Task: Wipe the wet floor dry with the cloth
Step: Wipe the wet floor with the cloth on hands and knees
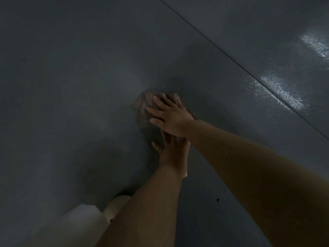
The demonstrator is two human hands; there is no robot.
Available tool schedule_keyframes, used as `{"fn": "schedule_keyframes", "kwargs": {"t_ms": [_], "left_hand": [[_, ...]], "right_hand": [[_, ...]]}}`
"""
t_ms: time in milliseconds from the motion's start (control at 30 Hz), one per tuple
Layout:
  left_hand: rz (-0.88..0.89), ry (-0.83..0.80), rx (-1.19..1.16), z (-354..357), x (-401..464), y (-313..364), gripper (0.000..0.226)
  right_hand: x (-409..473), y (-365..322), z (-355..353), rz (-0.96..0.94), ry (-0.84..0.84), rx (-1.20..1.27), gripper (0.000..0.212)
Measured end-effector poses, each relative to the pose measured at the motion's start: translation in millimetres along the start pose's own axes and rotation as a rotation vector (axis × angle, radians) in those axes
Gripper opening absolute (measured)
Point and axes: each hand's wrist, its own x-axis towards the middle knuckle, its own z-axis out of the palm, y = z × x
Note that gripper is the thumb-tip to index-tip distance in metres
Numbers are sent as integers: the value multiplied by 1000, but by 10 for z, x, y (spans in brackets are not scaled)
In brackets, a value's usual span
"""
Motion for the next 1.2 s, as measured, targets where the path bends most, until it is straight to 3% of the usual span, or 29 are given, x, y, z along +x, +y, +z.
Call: {"fn": "schedule_keyframes", "kwargs": {"t_ms": [133, 367, 533, 600, 733, 833, 933, 1033, 1100, 1200], "left_hand": [[3, 15, -74, 15, -26, -17, 126], [31, 18, -18, 4, -44, -65, 118], [39, 2, 19, 11, -20, -61, 120], [66, 1, 27, 6, -37, -104, 116], [157, 41, 77, 58, -132, -329, 113], [191, 26, 74, 163, -202, -529, 107], [152, 165, -124, 222, -250, -499, 80], [126, 376, -219, 227, -255, -222, 66], [188, 374, -200, 239, -231, -21, 67], [176, 257, -109, 266, -195, 169, 89]], "right_hand": [[-144, 187, -48, 77, 40, -39, 47], [-1344, 779, 273, 612, 258, 104, 50], [-1731, 398, 587, 955, 249, 217, 53], [-1630, 84, 633, 875, 178, 230, 56], [-1588, -452, 807, 445, 21, 129, 70], [-1759, -349, 769, 339, 22, 161, 58], [-2009, -231, 692, 369, 206, 327, 53], [-2201, -211, 654, 524, 356, 475, 47], [-2287, -182, 659, 635, 414, 575, 43], [-2394, -137, 687, 730, 397, 655, 41]]}}
